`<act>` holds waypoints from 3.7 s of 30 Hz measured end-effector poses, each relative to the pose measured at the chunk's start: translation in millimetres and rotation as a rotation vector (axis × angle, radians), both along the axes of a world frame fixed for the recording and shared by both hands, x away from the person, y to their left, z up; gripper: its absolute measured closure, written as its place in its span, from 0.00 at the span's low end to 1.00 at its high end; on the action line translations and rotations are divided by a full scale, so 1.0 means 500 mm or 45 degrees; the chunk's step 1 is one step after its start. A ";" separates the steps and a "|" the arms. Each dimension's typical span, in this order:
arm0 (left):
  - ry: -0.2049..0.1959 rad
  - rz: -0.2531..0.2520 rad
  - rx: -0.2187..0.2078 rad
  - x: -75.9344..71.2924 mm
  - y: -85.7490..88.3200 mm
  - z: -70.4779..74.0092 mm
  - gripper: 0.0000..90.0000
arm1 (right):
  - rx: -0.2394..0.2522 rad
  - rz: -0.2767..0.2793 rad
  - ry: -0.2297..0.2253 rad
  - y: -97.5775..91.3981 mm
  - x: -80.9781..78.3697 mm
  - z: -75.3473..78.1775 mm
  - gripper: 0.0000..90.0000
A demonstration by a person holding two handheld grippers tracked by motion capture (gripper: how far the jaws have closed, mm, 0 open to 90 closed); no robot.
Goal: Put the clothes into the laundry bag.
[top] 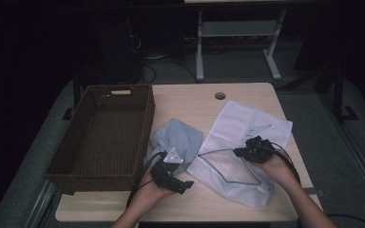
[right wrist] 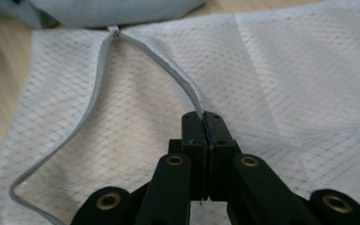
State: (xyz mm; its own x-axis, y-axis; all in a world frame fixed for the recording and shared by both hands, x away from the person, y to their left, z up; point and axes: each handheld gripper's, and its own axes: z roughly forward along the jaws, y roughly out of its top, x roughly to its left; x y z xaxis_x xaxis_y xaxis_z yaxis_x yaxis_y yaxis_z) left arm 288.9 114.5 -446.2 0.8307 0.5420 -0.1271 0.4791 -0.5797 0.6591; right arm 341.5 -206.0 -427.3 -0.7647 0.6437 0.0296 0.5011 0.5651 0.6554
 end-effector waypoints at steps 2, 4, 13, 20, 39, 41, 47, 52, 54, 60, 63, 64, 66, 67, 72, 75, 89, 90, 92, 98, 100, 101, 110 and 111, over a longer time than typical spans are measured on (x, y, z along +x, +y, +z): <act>-0.001 -0.001 0.001 0.001 -0.001 0.000 0.15 | 0.020 -0.011 -0.007 -0.005 0.001 0.010 0.98; -0.003 -0.003 0.004 0.001 -0.001 0.000 0.15 | 0.008 -0.023 -0.020 -0.008 0.003 0.021 0.98; -0.004 -0.004 0.004 0.001 -0.002 0.000 0.15 | 0.062 -0.079 -0.079 -0.023 0.035 0.066 0.98; -0.004 -0.002 0.001 0.001 -0.001 0.001 0.15 | 0.122 -0.108 -0.119 -0.037 0.041 0.101 0.98; -0.112 0.171 0.002 0.079 -0.015 0.096 0.15 | 0.100 -0.075 -0.087 -0.036 0.038 0.095 0.98; -0.125 0.209 0.021 0.094 -0.018 0.096 0.15 | 0.098 -0.073 -0.087 -0.036 0.038 0.095 0.98; -0.107 0.316 0.075 0.140 -0.019 0.070 0.14 | 0.092 -0.065 -0.079 -0.036 0.038 0.093 0.98; -0.066 0.362 0.134 0.163 -0.014 0.040 0.12 | 0.085 -0.063 -0.072 -0.034 0.038 0.089 0.98; -0.048 0.369 0.158 0.167 -0.012 0.027 0.11 | 0.084 -0.062 -0.070 -0.035 0.038 0.088 0.98; 0.028 0.369 0.194 0.183 -0.012 -0.008 0.11 | 0.073 -0.059 -0.067 -0.035 0.040 0.086 0.98; 0.040 0.360 0.204 0.187 -0.011 -0.017 0.11 | 0.073 -0.060 -0.067 -0.035 0.039 0.084 0.98; 0.036 0.359 0.208 0.186 -0.011 -0.019 0.11 | 0.072 -0.062 -0.065 -0.035 0.039 0.084 0.98; 0.018 0.353 0.236 0.185 -0.015 -0.021 0.11 | 0.066 -0.061 -0.062 -0.034 0.039 0.083 0.98; 0.004 0.347 0.260 0.183 -0.018 -0.022 0.11 | 0.066 -0.061 -0.062 -0.034 0.039 0.083 0.98; -0.024 0.350 0.282 0.179 -0.021 -0.023 0.16 | 0.056 -0.056 -0.069 -0.033 0.039 0.082 0.98; -0.029 0.359 0.271 0.178 -0.018 -0.021 0.23 | 0.057 -0.060 -0.066 -0.034 0.039 0.082 0.98; -0.098 0.383 0.243 0.171 -0.016 -0.014 0.76 | 0.053 -0.075 -0.063 -0.043 0.041 0.084 0.98; -0.090 0.380 0.224 0.173 -0.014 -0.012 0.76 | 0.053 -0.078 -0.060 -0.045 0.041 0.084 0.98; -0.073 0.375 0.195 0.174 -0.013 -0.007 0.77 | 0.053 -0.083 -0.059 -0.050 0.041 0.084 0.98; -0.087 0.352 0.086 0.166 -0.015 0.032 0.78 | 0.054 -0.097 -0.054 -0.058 0.044 0.083 0.98; -0.099 0.333 0.078 0.161 -0.017 0.048 0.78 | 0.054 -0.098 -0.059 -0.061 0.045 0.083 0.98; -0.108 0.330 0.068 0.158 -0.017 0.056 0.78 | 0.055 -0.101 -0.060 -0.062 0.046 0.083 0.98; -0.139 0.243 -0.001 0.129 -0.014 0.114 0.78 | 0.049 -0.119 -0.057 -0.061 0.056 0.083 0.98; -0.142 0.226 -0.007 0.126 -0.015 0.117 0.78 | 0.046 -0.117 -0.059 -0.059 0.058 0.083 0.98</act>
